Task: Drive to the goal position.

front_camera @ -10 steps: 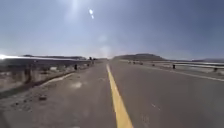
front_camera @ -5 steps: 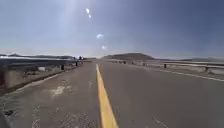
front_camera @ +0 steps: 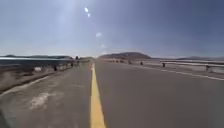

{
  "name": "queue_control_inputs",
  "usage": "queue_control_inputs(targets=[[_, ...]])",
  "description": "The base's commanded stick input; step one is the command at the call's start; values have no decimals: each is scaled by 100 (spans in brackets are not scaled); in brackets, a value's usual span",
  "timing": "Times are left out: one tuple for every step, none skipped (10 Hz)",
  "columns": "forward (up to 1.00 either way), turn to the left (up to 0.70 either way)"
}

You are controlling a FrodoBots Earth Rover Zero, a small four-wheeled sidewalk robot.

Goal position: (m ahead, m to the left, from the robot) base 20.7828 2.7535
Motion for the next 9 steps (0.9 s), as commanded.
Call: queue_control_inputs(targets=[[85, 28], [85, 34], [85, 34], [85, 0], [85, 0], [85, 0], [85, 0], [85, 0], [85, 0]])
